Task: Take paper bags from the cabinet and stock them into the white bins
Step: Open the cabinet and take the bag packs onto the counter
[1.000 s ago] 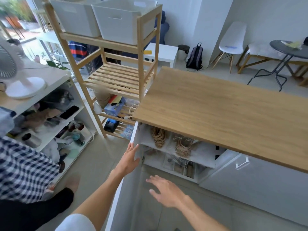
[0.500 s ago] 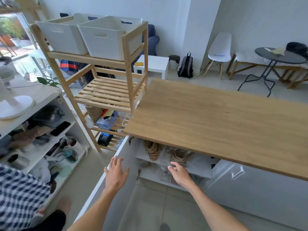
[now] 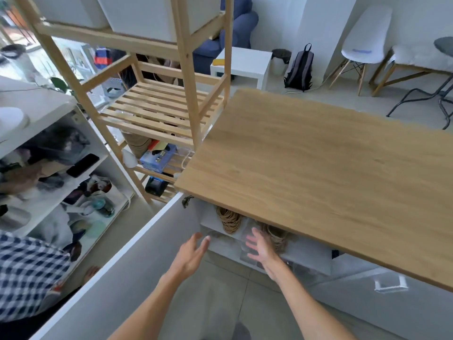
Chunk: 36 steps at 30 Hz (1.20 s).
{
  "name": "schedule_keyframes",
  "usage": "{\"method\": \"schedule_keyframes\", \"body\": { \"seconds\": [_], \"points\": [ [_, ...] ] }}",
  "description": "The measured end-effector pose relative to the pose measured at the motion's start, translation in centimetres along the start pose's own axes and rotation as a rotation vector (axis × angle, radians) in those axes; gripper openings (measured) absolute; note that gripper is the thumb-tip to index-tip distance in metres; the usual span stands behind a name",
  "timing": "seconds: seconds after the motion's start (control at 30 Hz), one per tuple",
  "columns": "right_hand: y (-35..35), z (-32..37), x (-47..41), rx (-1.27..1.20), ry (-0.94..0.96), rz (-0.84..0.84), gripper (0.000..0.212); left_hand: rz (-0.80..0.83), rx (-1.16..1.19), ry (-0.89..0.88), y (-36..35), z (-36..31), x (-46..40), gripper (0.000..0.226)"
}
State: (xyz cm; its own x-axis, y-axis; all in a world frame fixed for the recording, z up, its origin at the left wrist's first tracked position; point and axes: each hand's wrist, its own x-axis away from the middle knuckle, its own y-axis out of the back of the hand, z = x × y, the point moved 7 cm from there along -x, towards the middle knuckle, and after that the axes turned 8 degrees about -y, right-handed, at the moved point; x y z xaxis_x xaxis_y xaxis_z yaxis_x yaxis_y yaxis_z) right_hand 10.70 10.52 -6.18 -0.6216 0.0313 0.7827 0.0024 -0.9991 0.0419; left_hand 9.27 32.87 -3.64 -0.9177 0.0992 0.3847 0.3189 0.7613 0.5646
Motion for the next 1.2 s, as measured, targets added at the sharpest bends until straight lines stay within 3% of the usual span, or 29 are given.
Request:
{"method": "schedule_keyframes", "body": {
  "seconds": [0.1, 0.27, 0.4, 0.5, 0.67, 0.7, 0.8, 0.87, 1.0, 1.2],
  "points": [
    [0.1, 0.6, -3.7, -0.203, -0.015, -0.024, 0.043, 0.006, 0.13, 0.002, -0.5, 0.1, -3.6, 0.032],
    [0.8, 0.5, -12.6, -0.209, 0.073, -0.107, 0.03, -0.064, 0.19, -0.004, -1.2, 3.4, -10.8, 0.05],
    [1.5, 2.2, -18.8, -0.213, 0.133, -0.174, 0.028, -0.103, 0.292, 0.002, -2.9, 6.8, -17.2, 0.047],
    [2.5, 2.7, -24.9, -0.155, 0.248, -0.25, 0.068, -0.189, 0.398, 0.007, -4.4, 8.9, -21.3, 0.051],
    [-0.2, 4.5, -27.5, -0.109, 0.269, -0.185, 0.03, -0.22, 0.537, 0.023, -5.9, 10.4, -25.3, 0.073],
    [-0.6, 4.8, -27.8, -0.109, 0.258, -0.167, 0.031, -0.231, 0.583, 0.044, -6.0, 10.5, -26.0, 0.074],
    [-1.0, 4.9, -29.6, -0.13, 0.14, -0.111, 0.065, -0.234, 0.687, 0.087, -6.4, 10.1, -27.5, 0.077],
    [-1.4, 4.6, -29.7, -0.112, 0.066, -0.08, 0.062, -0.171, 0.778, 0.082, -7.1, 9.5, -28.0, 0.078],
    [-1.6, 3.0, -30.0, -0.109, -0.025, -0.109, 0.053, -0.075, 0.813, 0.072, -8.0, 9.1, -27.5, 0.049],
    [-4.3, -0.3, -26.9, -0.189, -0.113, -0.078, 0.087, -0.074, 0.784, 0.138, -6.9, 10.8, -23.6, 0.05]
  ]
}}
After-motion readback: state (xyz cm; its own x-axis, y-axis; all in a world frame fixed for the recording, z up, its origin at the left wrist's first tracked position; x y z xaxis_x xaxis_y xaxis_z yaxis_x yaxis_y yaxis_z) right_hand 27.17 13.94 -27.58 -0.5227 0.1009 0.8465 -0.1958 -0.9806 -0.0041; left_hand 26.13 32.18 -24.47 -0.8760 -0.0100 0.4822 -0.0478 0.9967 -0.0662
